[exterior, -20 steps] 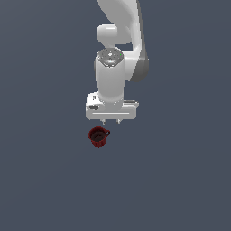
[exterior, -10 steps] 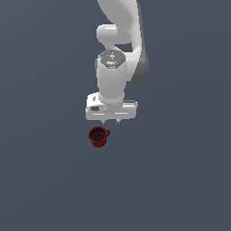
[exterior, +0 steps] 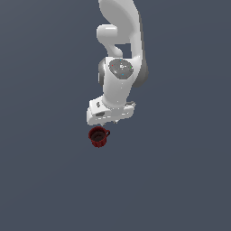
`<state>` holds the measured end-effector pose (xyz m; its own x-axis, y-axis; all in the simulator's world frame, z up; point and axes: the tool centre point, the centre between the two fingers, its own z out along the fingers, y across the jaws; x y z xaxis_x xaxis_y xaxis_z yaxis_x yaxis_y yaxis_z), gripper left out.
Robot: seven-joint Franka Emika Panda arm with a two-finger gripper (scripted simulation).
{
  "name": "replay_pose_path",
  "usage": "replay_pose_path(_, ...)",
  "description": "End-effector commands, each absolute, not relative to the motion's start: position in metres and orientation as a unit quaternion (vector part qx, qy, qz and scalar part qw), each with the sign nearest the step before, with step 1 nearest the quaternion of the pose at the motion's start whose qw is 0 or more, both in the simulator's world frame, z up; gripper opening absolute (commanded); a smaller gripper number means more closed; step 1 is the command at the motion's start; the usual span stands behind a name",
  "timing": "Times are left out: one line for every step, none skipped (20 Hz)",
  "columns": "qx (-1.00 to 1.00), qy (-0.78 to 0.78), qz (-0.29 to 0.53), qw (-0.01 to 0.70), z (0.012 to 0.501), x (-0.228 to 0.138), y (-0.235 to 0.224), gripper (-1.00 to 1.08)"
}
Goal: Pick up the object and move it to a goal position.
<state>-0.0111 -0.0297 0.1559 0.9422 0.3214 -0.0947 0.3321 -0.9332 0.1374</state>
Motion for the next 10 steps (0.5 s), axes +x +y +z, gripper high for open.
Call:
replay_pose_path(0.971,0.213,-0.050,0.095,0.148,-0.014,-0.033,0.28)
replay_pose_path(0.965,0.233,-0.057,0.103,0.145,-0.015,-0.035,0.28)
replay_pose_path(0.959,0.253,-0.064,0.111,0.142,-0.017,-0.037,0.28)
replay_pose_path(0.952,0.273,-0.071,0.119,0.139,-0.018,-0.038,0.28)
replay_pose_path(0.945,0.293,-0.078,0.127,0.136,-0.019,-0.040,0.28)
replay_pose_path(0.937,0.312,-0.085,0.135,0.133,-0.020,-0.042,0.28)
replay_pose_path(0.928,0.332,-0.092,0.142,0.130,-0.021,-0.044,0.28)
replay_pose_path(0.919,0.351,-0.100,0.149,0.127,-0.022,-0.046,0.28)
replay_pose_path(0.909,0.370,-0.107,0.156,0.124,-0.023,-0.047,0.28)
replay_pose_path(0.899,0.389,-0.115,0.163,0.121,-0.024,-0.049,0.28)
